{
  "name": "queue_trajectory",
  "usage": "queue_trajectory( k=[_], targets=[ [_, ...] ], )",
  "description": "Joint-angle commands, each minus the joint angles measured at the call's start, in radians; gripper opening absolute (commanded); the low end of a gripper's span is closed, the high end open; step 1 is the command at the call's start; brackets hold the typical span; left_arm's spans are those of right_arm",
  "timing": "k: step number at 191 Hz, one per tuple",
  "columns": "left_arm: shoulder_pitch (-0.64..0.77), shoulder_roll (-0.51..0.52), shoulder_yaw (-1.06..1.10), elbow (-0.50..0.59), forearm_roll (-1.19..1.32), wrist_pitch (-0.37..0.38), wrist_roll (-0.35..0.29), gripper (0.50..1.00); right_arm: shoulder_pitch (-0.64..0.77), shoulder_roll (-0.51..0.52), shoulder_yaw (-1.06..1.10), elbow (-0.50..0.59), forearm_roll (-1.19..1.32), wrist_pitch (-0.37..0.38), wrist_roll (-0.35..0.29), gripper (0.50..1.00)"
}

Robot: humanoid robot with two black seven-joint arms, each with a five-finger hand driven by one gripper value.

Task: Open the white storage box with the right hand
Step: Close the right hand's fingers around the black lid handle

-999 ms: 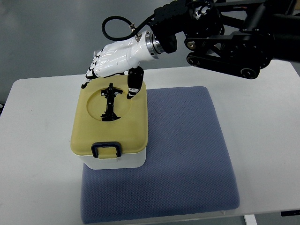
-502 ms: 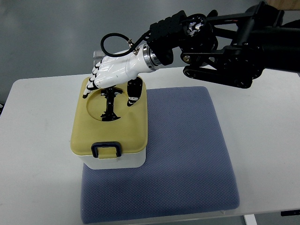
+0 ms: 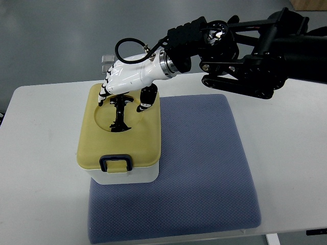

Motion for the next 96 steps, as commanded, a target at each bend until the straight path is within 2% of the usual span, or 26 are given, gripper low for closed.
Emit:
queue_trajectory(
  k=[1, 16, 36, 57, 96],
  targets=[
    [0.0, 0.0, 0.0, -0.001, 0.0, 0.0, 0.0, 1.0, 0.0, 0.0, 0.0, 0.0, 0.0, -0.001, 0.0, 0.727],
    [0.0, 0.0, 0.0, 0.001, 0.0, 0.0, 0.0, 1.0, 0.0, 0.009, 0.0, 0.0, 0.0, -0.001, 0.0, 0.648],
    [0.0, 0.0, 0.0, 0.001, 0.0, 0.0, 0.0, 1.0, 0.0, 0.012, 0.0, 0.0, -0.002, -0.001, 0.0, 0.59],
    [0.0, 0.0, 0.0, -0.001, 0.0, 0.0, 0.0, 1.0, 0.0, 0.011, 0.002, 0.0, 0.0, -0.001, 0.0, 0.5],
    [0.0, 0.0, 0.0, -0.001, 0.0, 0.0, 0.0, 1.0, 0.003, 0.009, 0.004, 0.0, 0.0, -0.014, 0.002, 0.5]
  ],
)
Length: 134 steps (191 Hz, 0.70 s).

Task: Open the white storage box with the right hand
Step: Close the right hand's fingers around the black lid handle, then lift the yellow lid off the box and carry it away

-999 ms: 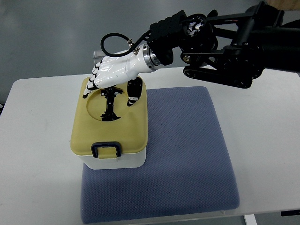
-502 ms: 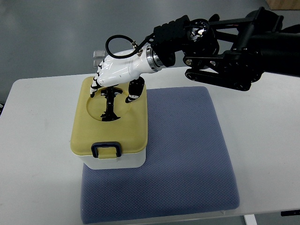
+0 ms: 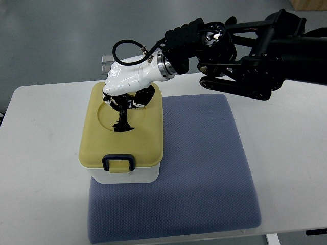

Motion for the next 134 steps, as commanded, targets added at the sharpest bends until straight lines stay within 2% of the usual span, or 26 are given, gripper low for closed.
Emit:
queue_trajectory(
  k=[1, 20, 79, 134],
  targets=[
    [0.0, 0.0, 0.0, -0.001, 0.0, 0.0, 0.0, 1.0, 0.003, -0.001, 0.002, 0.0, 0.0, -0.012, 0.001, 0.5],
    [0.0, 0.0, 0.0, 0.0, 0.0, 0.0, 0.0, 1.0, 0.01, -0.003, 0.006, 0.0, 0.002, -0.032, 0.004, 0.5],
    [0.0, 0.0, 0.0, -0.001, 0.0, 0.0, 0.0, 1.0, 0.071, -0.022, 0.014, 0.012, 0.007, -0.03, 0.024, 0.5],
    [0.0, 0.0, 0.0, 0.0, 0.0, 0.0, 0.0, 1.0, 0.103, -0.154, 0.014, 0.012, 0.013, -0.029, 0.024, 0.5]
  ],
)
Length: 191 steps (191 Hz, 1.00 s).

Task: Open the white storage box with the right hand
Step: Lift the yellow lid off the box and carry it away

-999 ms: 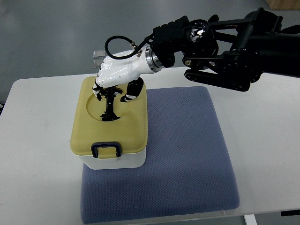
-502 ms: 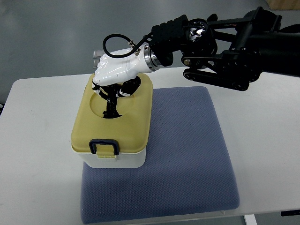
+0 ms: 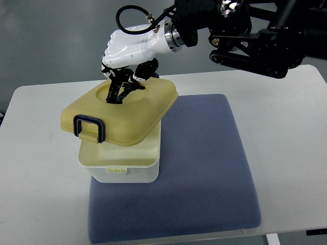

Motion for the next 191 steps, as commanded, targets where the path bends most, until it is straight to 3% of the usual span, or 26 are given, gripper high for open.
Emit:
queue_trajectory(
  k=[1, 146, 191],
  targets=[
    [0.0, 0.0, 0.0, 0.001, 0.0, 0.0, 0.0, 1.0, 0.006, -0.056, 0.0, 0.0, 0.002, 0.0, 0.0, 0.5],
    [0.002, 0.0, 0.0, 0.001, 0.0, 0.0, 0.0, 1.0, -0.122, -0.475, -0.011, 0.018, 0.004, -0.004, 0.005, 0.5],
    [0.002, 0.0, 0.0, -0.001, 0.0, 0.0, 0.0, 1.0, -0.237, -0.544, -0.012, 0.017, 0.002, -0.109, 0.008, 0.5]
  ],
)
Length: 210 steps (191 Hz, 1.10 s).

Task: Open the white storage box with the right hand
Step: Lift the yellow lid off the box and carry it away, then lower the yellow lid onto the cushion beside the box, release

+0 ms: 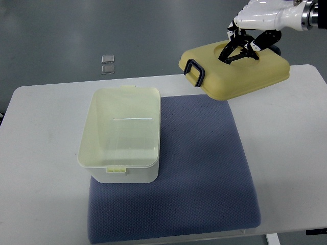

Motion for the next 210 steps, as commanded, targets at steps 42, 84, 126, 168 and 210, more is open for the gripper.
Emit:
queue_trajectory(
  k=[42, 84, 126, 168, 210],
  targets=[
    [0.0, 0.0, 0.0, -0.001, 0.0, 0.0, 0.0, 1.0, -0.151, -0.023, -0.001, -0.001, -0.002, -0.11, 0.0, 0.5],
    [0.0, 0.0, 0.0, 0.0, 0.0, 0.0, 0.0, 1.0, -0.22, 0.027, -0.003, -0.001, -0.008, -0.171, 0.0, 0.5],
    [0.0, 0.0, 0.0, 0.0, 0.0, 0.0, 0.0, 1.0, -0.264, 0.082, -0.003, -0.003, -0.014, -0.174, -0.003, 0.5],
    [0.0, 0.0, 0.0, 0.0, 0.0, 0.0, 0.0, 1.0, -0.299, 0.139, -0.003, -0.012, -0.019, -0.174, -0.009, 0.5],
    [0.0, 0.0, 0.0, -0.001, 0.0, 0.0, 0.0, 1.0, -0.313, 0.187, -0.003, -0.015, -0.014, -0.174, -0.011, 0.596]
  ],
)
